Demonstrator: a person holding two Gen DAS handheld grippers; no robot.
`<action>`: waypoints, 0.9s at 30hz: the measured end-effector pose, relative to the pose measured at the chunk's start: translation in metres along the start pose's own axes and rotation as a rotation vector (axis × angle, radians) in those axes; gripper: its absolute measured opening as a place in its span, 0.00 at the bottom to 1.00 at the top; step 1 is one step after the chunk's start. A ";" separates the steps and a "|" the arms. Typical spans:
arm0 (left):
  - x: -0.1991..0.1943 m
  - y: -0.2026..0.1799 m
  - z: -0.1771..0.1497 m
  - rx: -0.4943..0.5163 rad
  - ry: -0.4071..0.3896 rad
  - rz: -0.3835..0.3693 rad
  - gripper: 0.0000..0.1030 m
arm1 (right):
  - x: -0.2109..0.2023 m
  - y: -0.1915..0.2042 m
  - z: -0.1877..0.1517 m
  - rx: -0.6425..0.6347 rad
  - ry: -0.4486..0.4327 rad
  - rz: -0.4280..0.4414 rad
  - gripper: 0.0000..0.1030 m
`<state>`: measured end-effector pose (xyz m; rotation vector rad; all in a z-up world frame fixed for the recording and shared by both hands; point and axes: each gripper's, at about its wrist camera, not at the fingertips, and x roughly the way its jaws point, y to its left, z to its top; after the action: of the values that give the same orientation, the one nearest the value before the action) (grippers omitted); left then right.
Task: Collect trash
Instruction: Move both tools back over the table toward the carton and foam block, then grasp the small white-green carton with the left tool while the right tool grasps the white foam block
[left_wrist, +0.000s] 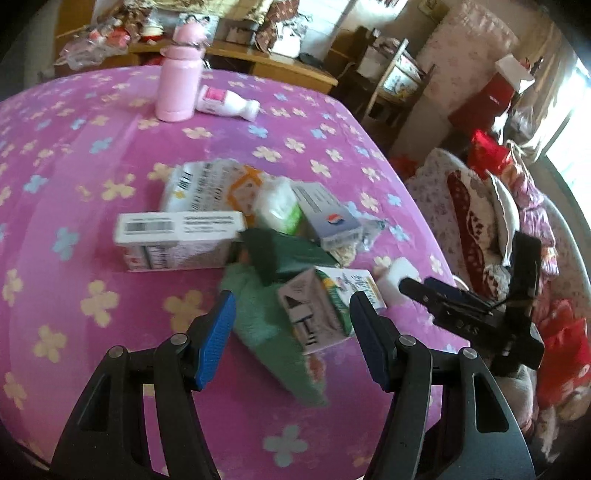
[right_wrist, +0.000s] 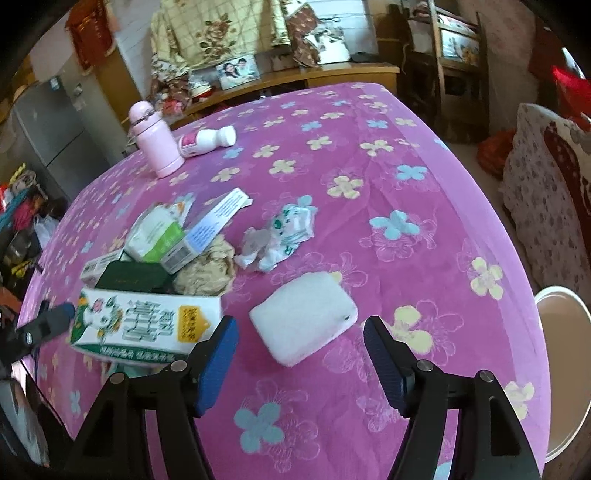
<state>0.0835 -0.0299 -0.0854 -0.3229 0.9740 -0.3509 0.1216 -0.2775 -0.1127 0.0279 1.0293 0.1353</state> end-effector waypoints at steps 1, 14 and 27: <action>0.005 -0.003 0.000 0.002 0.011 -0.002 0.61 | 0.003 -0.002 0.001 0.007 0.002 -0.005 0.66; 0.028 -0.019 0.004 0.008 0.026 -0.009 0.57 | 0.030 -0.006 0.004 0.015 0.004 0.071 0.46; -0.002 -0.022 0.005 0.008 -0.022 -0.068 0.38 | -0.022 -0.019 -0.005 -0.024 -0.081 0.059 0.38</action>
<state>0.0837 -0.0482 -0.0726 -0.3529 0.9410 -0.4122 0.1077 -0.2997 -0.0983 0.0419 0.9466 0.1991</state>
